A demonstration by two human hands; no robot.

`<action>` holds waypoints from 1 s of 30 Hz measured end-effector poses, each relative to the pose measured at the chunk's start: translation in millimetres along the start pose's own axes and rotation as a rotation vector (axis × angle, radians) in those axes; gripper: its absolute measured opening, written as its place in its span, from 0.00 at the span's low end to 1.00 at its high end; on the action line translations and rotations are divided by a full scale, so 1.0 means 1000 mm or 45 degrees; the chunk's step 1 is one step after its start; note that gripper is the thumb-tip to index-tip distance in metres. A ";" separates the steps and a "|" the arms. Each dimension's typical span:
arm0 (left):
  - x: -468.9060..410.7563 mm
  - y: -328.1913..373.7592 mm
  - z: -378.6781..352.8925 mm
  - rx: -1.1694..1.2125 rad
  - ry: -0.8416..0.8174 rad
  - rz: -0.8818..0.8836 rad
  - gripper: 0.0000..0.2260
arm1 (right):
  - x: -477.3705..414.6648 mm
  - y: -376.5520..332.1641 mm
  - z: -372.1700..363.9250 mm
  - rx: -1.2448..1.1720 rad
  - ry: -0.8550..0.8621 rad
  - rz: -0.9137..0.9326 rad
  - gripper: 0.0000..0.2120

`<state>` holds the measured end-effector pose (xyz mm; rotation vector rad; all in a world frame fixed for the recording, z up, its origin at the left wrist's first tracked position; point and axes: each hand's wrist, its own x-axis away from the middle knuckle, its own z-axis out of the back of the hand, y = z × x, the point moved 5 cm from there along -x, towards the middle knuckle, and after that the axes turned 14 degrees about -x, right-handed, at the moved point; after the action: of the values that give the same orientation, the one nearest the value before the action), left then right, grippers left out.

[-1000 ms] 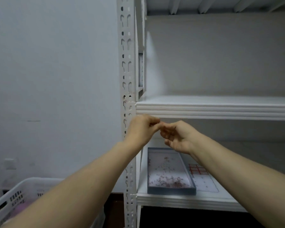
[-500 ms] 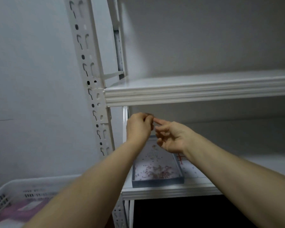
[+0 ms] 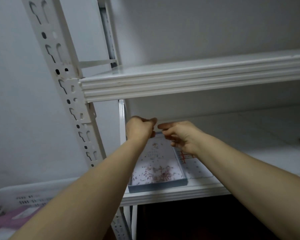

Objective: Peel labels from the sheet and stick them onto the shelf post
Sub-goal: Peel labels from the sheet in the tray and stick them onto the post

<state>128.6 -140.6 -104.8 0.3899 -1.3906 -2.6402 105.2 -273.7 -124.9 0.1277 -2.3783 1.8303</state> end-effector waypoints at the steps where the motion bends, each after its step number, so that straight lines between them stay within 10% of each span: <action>1: 0.000 0.000 -0.002 -0.095 -0.003 -0.036 0.13 | -0.003 0.003 0.003 0.024 0.020 -0.012 0.13; 10: -0.007 -0.011 -0.026 -0.434 -0.189 -0.073 0.21 | -0.022 0.010 0.009 0.216 0.050 0.032 0.10; 19: -0.008 -0.027 -0.039 -0.218 -0.479 0.124 0.05 | -0.032 0.022 0.007 0.405 0.059 0.026 0.09; 30: -0.017 -0.030 -0.038 -0.738 -0.302 -0.140 0.24 | -0.043 0.022 0.009 0.600 0.038 0.084 0.06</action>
<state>155.3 -149.9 -146.9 0.0841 -0.5945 -3.0867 144.0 -277.4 -154.6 0.0688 -1.9074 2.3708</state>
